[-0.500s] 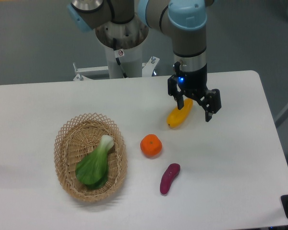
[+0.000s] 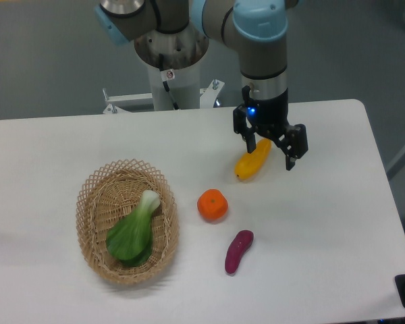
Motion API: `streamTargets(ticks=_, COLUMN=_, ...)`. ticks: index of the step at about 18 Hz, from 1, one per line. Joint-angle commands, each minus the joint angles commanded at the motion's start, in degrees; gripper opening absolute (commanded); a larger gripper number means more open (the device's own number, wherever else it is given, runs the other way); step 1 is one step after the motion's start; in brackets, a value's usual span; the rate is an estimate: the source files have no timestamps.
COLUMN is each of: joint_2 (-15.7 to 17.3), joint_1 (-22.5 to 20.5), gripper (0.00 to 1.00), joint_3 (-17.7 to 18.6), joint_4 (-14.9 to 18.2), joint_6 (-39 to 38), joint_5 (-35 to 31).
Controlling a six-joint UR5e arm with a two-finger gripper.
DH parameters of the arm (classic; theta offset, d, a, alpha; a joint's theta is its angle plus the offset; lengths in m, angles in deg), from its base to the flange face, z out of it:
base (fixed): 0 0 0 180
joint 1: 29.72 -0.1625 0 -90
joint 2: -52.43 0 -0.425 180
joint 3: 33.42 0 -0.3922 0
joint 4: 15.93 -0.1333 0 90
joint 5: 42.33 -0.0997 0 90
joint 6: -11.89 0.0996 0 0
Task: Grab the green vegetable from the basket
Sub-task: 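Move the open gripper over to the wicker basket, then lower the gripper onto the green bok choy and close on it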
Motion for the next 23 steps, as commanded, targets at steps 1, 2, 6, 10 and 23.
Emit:
streamTargets(ticks=1, joint_2=0.96, joint_1=0.53, gripper=1.00, joint_3=0.62, joint_4=-0.27, joint_6=-3.05, joint_5=0.71)
streamTargets(ticks=2, joint_2=1.40, joint_1=0.80, gripper=1.00, joint_3=0.80, joint_4=-0.36, joint_6=-8.04, joint_5=1.50)
streamTargets(ticks=6, joint_2=0.62, joint_1=5.35, gripper=1.00, joint_3=0.37, joint_4=-0.80, joint_6=-23.63, joint_5=3.53)
streamTargets(ticks=10, joint_2=-2.19, joint_1=11.34, gripper=1.00, joint_3=0.71, joint_4=-1.15, joint_6=-29.87, joint_5=3.27)
streamTargets(ticks=23, joint_2=-11.33, joint_1=21.63, gripper=1.00, joint_3=5.89, joint_4=-4.04, joint_6=-34.99, joint_5=1.87)
